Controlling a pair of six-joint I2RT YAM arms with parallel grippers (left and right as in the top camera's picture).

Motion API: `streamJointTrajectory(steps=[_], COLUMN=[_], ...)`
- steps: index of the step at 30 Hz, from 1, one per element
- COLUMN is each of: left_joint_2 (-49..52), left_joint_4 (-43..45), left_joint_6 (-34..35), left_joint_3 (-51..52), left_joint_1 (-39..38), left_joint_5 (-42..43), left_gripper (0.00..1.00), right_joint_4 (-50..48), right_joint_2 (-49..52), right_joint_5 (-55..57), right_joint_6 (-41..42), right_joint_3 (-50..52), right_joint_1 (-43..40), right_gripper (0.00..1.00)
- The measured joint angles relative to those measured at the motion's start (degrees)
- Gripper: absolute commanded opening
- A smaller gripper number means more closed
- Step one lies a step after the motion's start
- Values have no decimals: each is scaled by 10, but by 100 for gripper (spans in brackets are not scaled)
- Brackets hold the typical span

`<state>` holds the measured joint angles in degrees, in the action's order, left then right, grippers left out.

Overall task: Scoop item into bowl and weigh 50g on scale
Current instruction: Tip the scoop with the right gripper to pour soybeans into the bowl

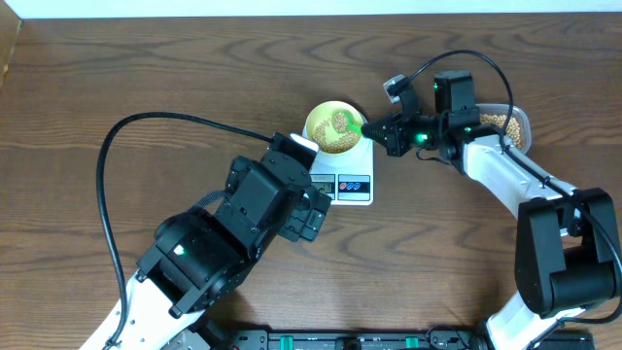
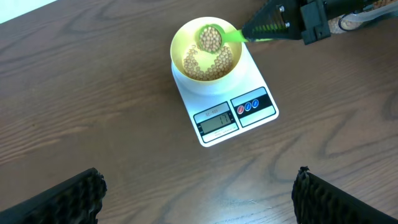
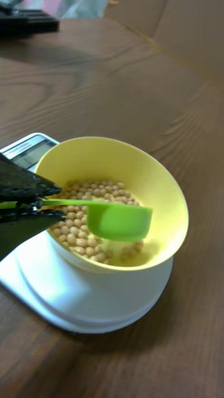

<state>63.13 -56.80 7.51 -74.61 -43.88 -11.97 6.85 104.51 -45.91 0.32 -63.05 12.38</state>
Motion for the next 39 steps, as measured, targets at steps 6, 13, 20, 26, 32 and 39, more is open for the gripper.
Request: streamJointTrajectory(steps=[6, 13, 20, 26, 32, 39], left_joint_2=[0, 0, 0, 0, 0, 0], left_joint_4=[0, 0, 0, 0, 0, 0], left_joint_6=[0, 0, 0, 0, 0, 0], left_joint_3=[0, 0, 0, 0, 0, 0], left_joint_1=[0, 0, 0, 0, 0, 0], left_joint_5=[0, 0, 0, 0, 0, 0], left_gripper=[98, 98, 98, 98, 98, 98], right_joint_4=[122, 181, 235, 273, 300, 359], right_joint_2=[0, 0, 0, 0, 0, 0], right_joint_5=[56, 122, 208, 277, 339, 393], right_joint_6=[-70, -127, -166, -195, -209, -222], right_joint_3=[-61, -123, -166, -201, -228, -268], right_joint_1=[32, 63, 93, 124, 147, 166], right_gripper=[1, 1, 1, 1, 1, 1])
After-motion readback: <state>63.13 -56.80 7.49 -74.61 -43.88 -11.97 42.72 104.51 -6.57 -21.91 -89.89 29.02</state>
